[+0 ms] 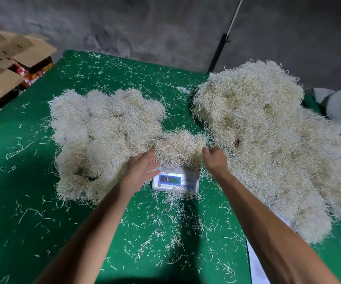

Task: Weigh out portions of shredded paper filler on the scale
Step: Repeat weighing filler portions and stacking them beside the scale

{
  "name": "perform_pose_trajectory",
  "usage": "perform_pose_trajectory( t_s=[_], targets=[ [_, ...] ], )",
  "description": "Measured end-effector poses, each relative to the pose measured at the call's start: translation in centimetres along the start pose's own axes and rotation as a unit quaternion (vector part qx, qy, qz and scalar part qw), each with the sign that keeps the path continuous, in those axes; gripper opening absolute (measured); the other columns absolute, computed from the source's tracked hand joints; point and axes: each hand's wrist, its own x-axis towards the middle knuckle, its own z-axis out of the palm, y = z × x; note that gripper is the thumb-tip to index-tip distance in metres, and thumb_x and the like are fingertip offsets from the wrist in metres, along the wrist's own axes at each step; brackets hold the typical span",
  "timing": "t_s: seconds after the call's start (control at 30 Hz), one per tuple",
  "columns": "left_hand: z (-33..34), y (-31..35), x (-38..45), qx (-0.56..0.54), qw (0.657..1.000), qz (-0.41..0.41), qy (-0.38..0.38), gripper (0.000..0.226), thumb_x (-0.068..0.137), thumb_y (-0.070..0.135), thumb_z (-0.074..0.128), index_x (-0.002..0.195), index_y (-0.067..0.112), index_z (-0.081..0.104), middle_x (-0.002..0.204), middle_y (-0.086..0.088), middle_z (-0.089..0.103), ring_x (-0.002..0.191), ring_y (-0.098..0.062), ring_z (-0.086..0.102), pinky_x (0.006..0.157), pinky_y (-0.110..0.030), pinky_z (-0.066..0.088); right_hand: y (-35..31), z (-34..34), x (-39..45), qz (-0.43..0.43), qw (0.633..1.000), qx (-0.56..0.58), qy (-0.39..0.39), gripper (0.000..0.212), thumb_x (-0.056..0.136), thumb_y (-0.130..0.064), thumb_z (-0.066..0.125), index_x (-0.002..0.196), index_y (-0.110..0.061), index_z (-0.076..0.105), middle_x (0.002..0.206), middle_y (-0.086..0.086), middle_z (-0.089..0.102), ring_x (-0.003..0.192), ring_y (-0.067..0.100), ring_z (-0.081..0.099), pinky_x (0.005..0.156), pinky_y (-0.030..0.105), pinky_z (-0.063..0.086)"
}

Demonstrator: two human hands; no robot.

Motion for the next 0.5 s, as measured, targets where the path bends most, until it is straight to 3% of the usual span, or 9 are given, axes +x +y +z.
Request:
perform_pose_trajectory(
  t_s=[0.1, 0.2, 0.3, 0.37, 0.47, 0.5],
  targets=[
    [0.5, 0.4, 0.3, -0.002, 1.0, -0.006, 0.015, 0.049, 0.097, 0.04, 0.063, 0.139, 0.016, 0.052, 0.14, -0.011, 0.057, 0.116, -0.025, 0.063, 0.091, -0.043, 0.059, 0.3, -0.1, 0.6, 0.004, 1.0, 0.007, 0.012, 0.029, 0.107, -0.037, 0.049, 0.106, -0.009, 0.058, 0.104, 0.012, 0.068, 0.075, 0.011, 0.063, 0.052, 0.019, 0.05],
    [1.3, 1.0, 0.9, 0.037, 0.998, -0.009, 0.045, 0.053, 0.097, 0.045, 0.062, 0.141, 0.02, 0.049, 0.147, -0.008, 0.048, 0.117, -0.021, 0.057, 0.09, -0.044, 0.059, 0.1, 0.1, 1.6, 0.004, 0.999, -0.008, 0.034, 0.042, 0.106, -0.038, 0.051, 0.13, -0.004, 0.056, 0.12, 0.012, 0.066, 0.078, 0.004, 0.06, 0.053, 0.014, 0.05],
    [2.2, 1.6, 2.0, 0.127, 0.989, 0.004, 0.076, 0.062, 0.093, 0.051, 0.065, 0.146, 0.026, 0.043, 0.154, -0.007, 0.038, 0.114, -0.017, 0.052, 0.093, -0.047, 0.058, -0.3, 0.7, 3.1, 0.009, 0.998, 0.016, 0.067, 0.052, 0.104, -0.036, 0.055, 0.142, -0.002, 0.046, 0.142, 0.018, 0.052, 0.113, 0.025, 0.062, 0.093, 0.031, 0.053],
    [3.0, 2.0, 3.0, 0.175, 0.981, 0.022, 0.081, 0.073, 0.088, 0.057, 0.069, 0.149, 0.031, 0.037, 0.159, -0.006, 0.032, 0.124, -0.022, 0.05, 0.099, -0.051, 0.054, -0.6, 1.3, 3.8, 0.015, 0.997, 0.039, 0.07, 0.054, 0.103, -0.033, 0.057, 0.146, -0.002, 0.042, 0.145, 0.018, 0.05, 0.122, 0.031, 0.059, 0.1, 0.035, 0.051],
    [4.7, 2.5, 4.6, 0.262, 0.961, 0.04, 0.079, 0.099, 0.073, 0.079, 0.069, 0.153, 0.042, 0.023, 0.166, 0.002, 0.017, 0.145, -0.032, 0.034, 0.112, -0.061, 0.035, -1.2, 2.7, 3.9, 0.024, 0.995, 0.081, 0.043, 0.062, 0.104, -0.031, 0.056, 0.154, -0.004, 0.031, 0.131, 0.013, 0.056, 0.09, 0.019, 0.064, 0.079, 0.023, 0.059],
    [5.3, 2.6, 5.2, 0.299, 0.951, 0.039, 0.072, 0.107, 0.068, 0.086, 0.065, 0.155, 0.044, 0.017, 0.168, 0.004, 0.013, 0.148, -0.032, 0.028, 0.114, -0.06, 0.031, -1.4, 3.2, 3.8, 0.018, 0.995, 0.097, 0.029, 0.064, 0.104, -0.03, 0.056, 0.155, -0.004, 0.026, 0.124, 0.011, 0.058, 0.084, 0.016, 0.062, 0.077, 0.025, 0.06]
  ],
)
